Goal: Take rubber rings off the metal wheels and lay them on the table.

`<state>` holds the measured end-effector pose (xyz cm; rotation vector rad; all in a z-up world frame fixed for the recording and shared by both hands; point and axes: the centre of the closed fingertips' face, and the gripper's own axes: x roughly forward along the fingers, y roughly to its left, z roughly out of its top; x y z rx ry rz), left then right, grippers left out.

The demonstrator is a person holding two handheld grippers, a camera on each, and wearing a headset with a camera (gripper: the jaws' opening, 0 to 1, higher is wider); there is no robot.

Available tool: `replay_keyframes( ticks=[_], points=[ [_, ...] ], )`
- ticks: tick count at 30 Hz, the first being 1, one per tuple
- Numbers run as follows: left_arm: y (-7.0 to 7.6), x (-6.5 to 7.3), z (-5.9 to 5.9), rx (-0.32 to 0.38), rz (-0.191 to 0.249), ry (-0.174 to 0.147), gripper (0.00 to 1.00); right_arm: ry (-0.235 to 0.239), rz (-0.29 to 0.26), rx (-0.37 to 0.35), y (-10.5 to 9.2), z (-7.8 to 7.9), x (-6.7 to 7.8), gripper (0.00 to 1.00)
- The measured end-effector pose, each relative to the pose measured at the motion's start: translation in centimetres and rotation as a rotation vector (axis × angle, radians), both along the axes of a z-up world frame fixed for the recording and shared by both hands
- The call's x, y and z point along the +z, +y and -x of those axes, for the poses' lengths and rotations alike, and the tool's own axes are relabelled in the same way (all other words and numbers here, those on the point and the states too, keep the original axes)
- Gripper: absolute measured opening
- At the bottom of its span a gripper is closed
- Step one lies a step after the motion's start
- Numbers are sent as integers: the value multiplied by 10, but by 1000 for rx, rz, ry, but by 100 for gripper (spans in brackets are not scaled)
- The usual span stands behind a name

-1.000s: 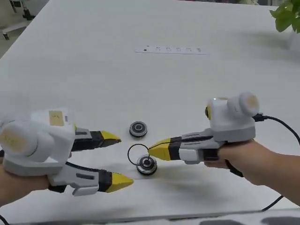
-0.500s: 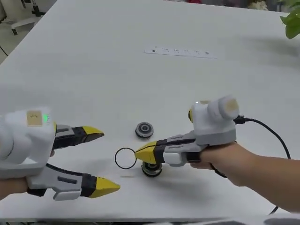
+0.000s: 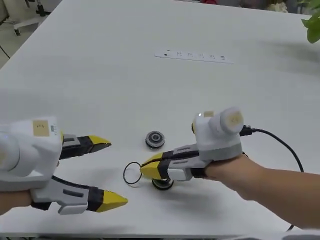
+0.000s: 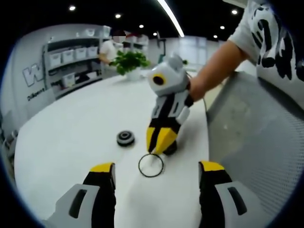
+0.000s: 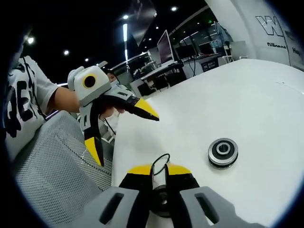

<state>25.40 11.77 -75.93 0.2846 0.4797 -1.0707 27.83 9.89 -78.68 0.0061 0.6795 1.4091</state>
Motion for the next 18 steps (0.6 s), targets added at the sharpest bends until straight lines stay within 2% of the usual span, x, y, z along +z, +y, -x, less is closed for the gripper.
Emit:
replay_keyframes(
  ticks=[5, 7, 13, 18],
  points=[
    [-8, 2, -3, -11, -3, -4, 72, -6, -13, -5, -5, -1, 9, 10],
    [-14, 4, -5, -25, -4, -15, 71, -5, -10, -10, -9, -3, 9, 12],
    [-28, 4, -6, -70, -9, -3, 63, -17, -13, -18, -22, -2, 14, 15],
    [-38, 1, -10, -93, -15, 4, 62, -31, 6, -18, -35, 0, 13, 18]
  ],
)
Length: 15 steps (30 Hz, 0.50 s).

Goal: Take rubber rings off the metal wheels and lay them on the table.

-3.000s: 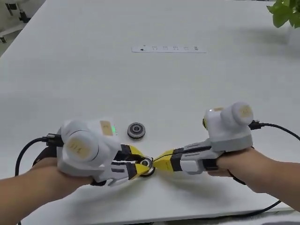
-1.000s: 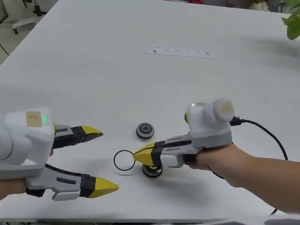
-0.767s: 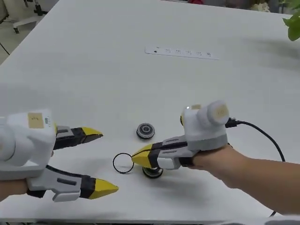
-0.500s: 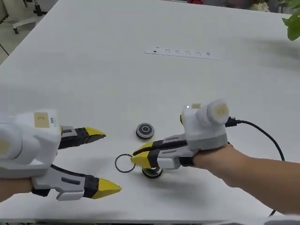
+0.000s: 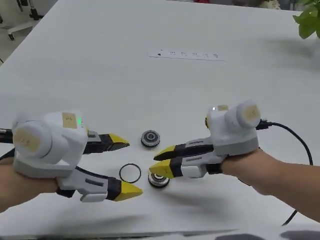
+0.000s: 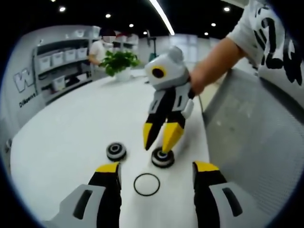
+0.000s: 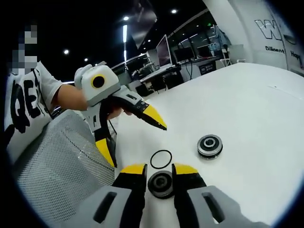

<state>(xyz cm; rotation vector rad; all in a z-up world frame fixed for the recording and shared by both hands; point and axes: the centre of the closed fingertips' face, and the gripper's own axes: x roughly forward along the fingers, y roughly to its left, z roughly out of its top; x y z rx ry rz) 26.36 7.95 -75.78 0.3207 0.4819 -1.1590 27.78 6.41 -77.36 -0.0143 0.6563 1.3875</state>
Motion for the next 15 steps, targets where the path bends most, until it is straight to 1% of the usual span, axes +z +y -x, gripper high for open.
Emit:
replay_keyframes(
  ticks=[5, 10, 13, 15],
  points=[
    [-9, -4, -2, -18, -1, 16, 57, -18, 16, 3, -13, 1, -2, 19],
    [-16, -7, -4, -25, -1, 27, 52, -40, 58, 28, -25, 7, -10, 21],
    [-20, -10, -3, -38, -6, 32, 49, -58, 73, 38, -27, 8, -13, 21],
    [-23, -13, -4, -42, -10, 39, 44, -62, 79, 42, -28, 8, -16, 21]
  ],
)
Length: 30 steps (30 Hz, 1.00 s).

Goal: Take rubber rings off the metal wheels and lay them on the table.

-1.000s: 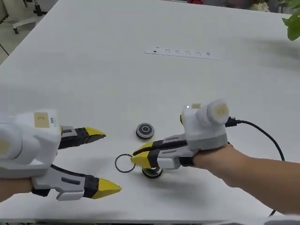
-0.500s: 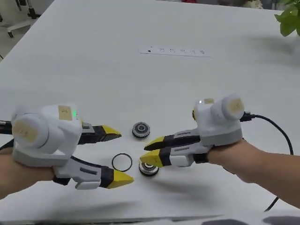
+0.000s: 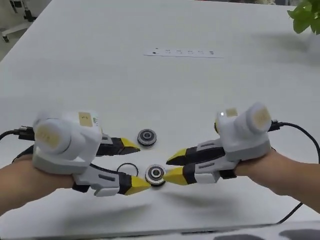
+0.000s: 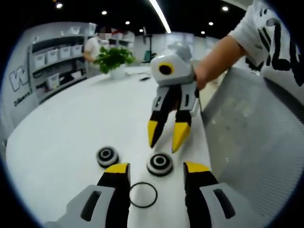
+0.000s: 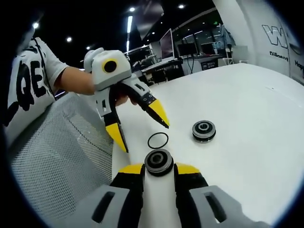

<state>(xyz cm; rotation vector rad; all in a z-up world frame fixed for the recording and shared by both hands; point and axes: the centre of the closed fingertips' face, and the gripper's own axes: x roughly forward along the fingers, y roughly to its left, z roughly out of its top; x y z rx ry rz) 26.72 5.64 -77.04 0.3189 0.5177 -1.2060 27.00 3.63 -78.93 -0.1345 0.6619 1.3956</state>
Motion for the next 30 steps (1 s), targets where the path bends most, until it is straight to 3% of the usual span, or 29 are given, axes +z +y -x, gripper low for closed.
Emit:
replay_keyframes(
  ticks=[3, 10, 21, 25, 28, 30],
  points=[
    [-3, -3, 0, -4, -2, 16, 35, -9, 10, 12, 0, 1, -3, 21],
    [-9, -13, -1, -17, -21, 38, 30, -46, 51, 47, -1, 2, -14, 18],
    [-12, -22, -8, 2, -33, 32, 19, -77, 62, 63, 0, 1, -21, 13],
    [-13, -22, -7, -12, -52, -7, 20, -93, 69, 72, -1, 2, -22, 9],
    [-13, -23, -6, -26, -67, -39, 19, -78, 66, 63, -1, 2, -22, 6],
    [-17, -22, 0, -87, -85, -82, 15, -83, 68, 64, -1, 3, -22, 5]
  ],
)
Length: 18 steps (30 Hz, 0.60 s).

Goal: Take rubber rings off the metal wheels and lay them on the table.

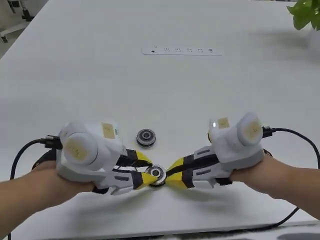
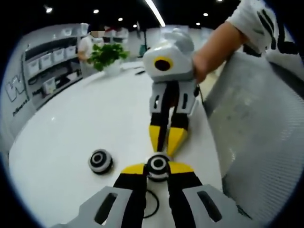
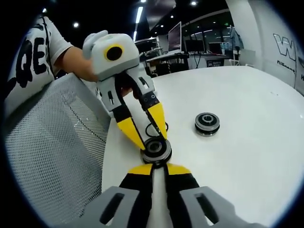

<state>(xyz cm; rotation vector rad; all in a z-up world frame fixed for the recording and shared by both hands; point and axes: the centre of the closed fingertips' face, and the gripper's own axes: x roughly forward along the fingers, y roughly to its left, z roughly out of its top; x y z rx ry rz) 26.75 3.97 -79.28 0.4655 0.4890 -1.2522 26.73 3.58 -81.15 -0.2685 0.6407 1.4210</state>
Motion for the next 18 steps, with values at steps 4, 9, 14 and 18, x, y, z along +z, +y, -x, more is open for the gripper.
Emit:
replay_keyframes(
  ticks=[4, 9, 14, 18],
  points=[
    [0, -1, -1, 27, -10, 9, 15, -4, 1, 2, 1, 0, 1, 4],
    [2, -2, -2, 72, 39, 53, 14, 26, -2, -17, 1, 0, 0, 1],
    [2, -2, -1, 76, 42, 42, 13, 113, -23, -103, 0, -4, 0, 0],
    [1, 0, 0, 75, 31, 31, 13, 226, -76, -195, -3, -10, 2, 0]
  ],
)
